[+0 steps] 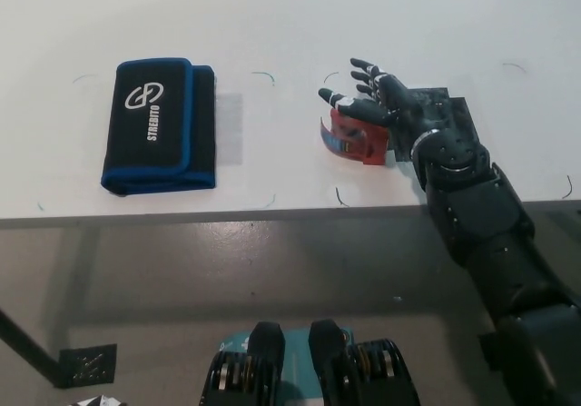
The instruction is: Use the right hand to move the tape on the right hand side to the notebook on the left hand side
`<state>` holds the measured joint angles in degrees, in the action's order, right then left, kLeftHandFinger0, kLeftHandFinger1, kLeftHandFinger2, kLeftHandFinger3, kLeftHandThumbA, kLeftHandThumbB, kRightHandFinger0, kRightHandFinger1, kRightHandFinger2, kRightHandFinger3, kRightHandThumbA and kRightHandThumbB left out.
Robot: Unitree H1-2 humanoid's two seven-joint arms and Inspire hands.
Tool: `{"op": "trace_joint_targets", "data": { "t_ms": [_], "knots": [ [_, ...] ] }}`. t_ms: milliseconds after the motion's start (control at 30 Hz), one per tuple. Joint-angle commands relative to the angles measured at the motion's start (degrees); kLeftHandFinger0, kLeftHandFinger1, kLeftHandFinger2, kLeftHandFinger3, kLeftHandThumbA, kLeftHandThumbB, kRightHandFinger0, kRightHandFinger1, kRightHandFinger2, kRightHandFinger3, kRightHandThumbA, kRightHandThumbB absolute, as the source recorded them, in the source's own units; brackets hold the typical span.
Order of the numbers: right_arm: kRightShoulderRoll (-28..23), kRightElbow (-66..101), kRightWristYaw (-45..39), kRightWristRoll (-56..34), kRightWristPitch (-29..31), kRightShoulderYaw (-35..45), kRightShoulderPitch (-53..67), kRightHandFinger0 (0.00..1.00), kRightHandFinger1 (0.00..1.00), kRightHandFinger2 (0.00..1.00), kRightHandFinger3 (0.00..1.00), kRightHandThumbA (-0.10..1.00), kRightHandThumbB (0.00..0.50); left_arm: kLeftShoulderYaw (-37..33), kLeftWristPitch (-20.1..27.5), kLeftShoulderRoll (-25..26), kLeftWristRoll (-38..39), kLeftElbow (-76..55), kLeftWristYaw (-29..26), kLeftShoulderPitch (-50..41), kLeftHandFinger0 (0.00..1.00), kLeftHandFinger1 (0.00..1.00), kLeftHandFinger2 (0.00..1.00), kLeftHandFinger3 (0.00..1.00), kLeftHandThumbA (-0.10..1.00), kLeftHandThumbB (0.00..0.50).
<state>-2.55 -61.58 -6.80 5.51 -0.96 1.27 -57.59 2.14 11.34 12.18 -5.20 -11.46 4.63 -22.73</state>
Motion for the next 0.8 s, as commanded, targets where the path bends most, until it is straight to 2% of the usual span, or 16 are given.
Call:
{"op": "trace_joint_targets", "data": {
  "t_ms": [0, 67, 167, 300, 400, 500, 567, 700, 767],
  "knots": [
    [-0.52, -1.17, -1.07, -1.49, 4.40, -0.29, -1.25, 1.00, 1.00, 1.00, 1.00, 0.79, 0.349, 0.42, 1.09, 0.70, 0.39, -1.60, 0.17, -0.31, 0.23, 0.15, 0.20, 0.35, -0.04, 0.125],
    [-0.64, -1.69, -0.98, -1.09, 5.75, -0.71, -0.80, 1.00, 1.00, 1.00, 1.00, 0.80, 0.334, 0.50, 1.11, 0.77, 0.43, -1.49, 0.22, -0.25, 0.23, 0.15, 0.20, 0.35, -0.02, 0.127],
    [-0.94, -2.54, 0.01, -0.70, 5.65, -0.86, -0.71, 1.00, 1.00, 1.00, 1.00, 0.81, 0.385, 0.51, 1.28, 0.56, 0.38, -1.27, 0.11, 0.41, 0.22, 0.15, 0.21, 0.35, -0.03, 0.125],
    [-0.96, -3.78, 0.19, -0.88, 5.97, -0.80, -0.76, 1.00, 1.00, 1.00, 1.00, 0.82, 0.410, 0.65, 1.30, 0.66, 0.18, -1.04, 0.04, 0.70, 0.22, 0.16, 0.22, 0.35, -0.03, 0.125],
    [-0.78, -3.19, 1.07, 0.04, 6.69, -1.79, 0.21, 1.00, 1.00, 1.00, 1.00, 0.83, 0.386, 0.72, 1.93, 0.65, 0.71, -0.78, 0.17, 0.93, 0.22, 0.16, 0.22, 0.35, -0.02, 0.135],
    [-0.66, -4.00, 1.94, 0.43, 7.53, -2.34, 0.41, 1.00, 1.00, 1.00, 1.00, 0.84, 0.393, 0.71, 2.02, 0.64, 0.87, -0.86, 0.26, 0.92, 0.22, 0.16, 0.23, 0.34, -0.03, 0.133],
    [-0.23, -4.96, 1.98, -0.25, 7.65, -2.08, 0.60, 1.00, 1.00, 1.00, 1.00, 0.83, 0.417, 0.74, 1.75, 0.54, 0.94, -1.01, 0.21, 0.91, 0.22, 0.16, 0.23, 0.34, -0.04, 0.132],
    [0.54, -5.24, 2.23, -0.34, 7.94, -2.40, 0.80, 1.00, 1.00, 1.00, 1.00, 0.83, 0.420, 0.73, 1.74, 0.51, 1.04, -0.95, 0.25, 0.93, 0.22, 0.16, 0.22, 0.34, -0.03, 0.135],
    [2.16, -6.73, 2.78, -1.42, 7.86, -1.57, 0.28, 1.00, 1.00, 1.00, 1.00, 0.82, 0.433, 0.71, 1.81, 0.69, 0.68, -1.03, 0.28, 0.80, 0.21, 0.15, 0.22, 0.34, -0.04, 0.133]
  ]
}}
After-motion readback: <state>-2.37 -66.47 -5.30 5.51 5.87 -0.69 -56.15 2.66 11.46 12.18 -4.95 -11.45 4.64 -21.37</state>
